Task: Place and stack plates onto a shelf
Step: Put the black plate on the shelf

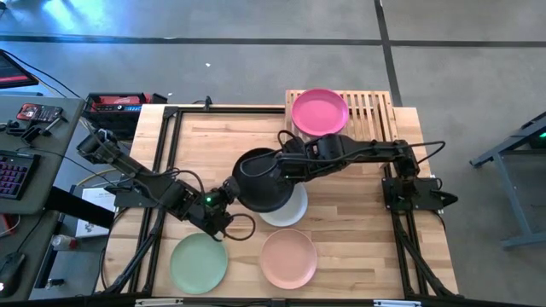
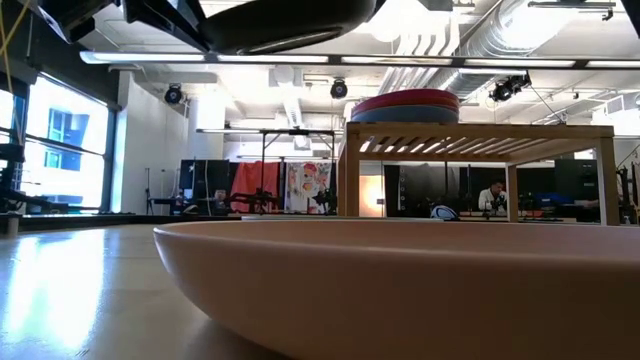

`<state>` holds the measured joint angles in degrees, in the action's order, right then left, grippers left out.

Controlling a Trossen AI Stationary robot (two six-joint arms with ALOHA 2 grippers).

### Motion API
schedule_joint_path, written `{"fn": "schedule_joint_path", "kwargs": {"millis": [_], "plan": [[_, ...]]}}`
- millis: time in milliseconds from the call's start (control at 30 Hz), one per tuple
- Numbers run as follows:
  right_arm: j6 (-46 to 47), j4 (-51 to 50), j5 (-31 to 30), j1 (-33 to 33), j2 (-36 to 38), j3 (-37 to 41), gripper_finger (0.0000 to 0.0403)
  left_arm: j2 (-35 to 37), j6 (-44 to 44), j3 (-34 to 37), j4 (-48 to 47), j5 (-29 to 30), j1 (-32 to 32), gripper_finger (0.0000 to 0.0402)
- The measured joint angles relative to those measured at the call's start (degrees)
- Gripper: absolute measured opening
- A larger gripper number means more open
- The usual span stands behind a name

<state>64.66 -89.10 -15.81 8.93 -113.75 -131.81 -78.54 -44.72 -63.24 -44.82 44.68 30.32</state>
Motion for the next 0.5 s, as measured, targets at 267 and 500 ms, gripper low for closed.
{"fn": "schedule_joint_path", "kwargs": {"millis": [267,500], "plan": [[2.1,0.1,1.4,0.1,0.0,0.0,0.0,0.0,6.5,0.0,0.0,-3.3,0.0,0.0057],[3.4,-0.8,1.4,0.1,0.0,0.0,0.0,0.0,13.1,0.0,0.1,-3.7,0.0,0.0096]]}}
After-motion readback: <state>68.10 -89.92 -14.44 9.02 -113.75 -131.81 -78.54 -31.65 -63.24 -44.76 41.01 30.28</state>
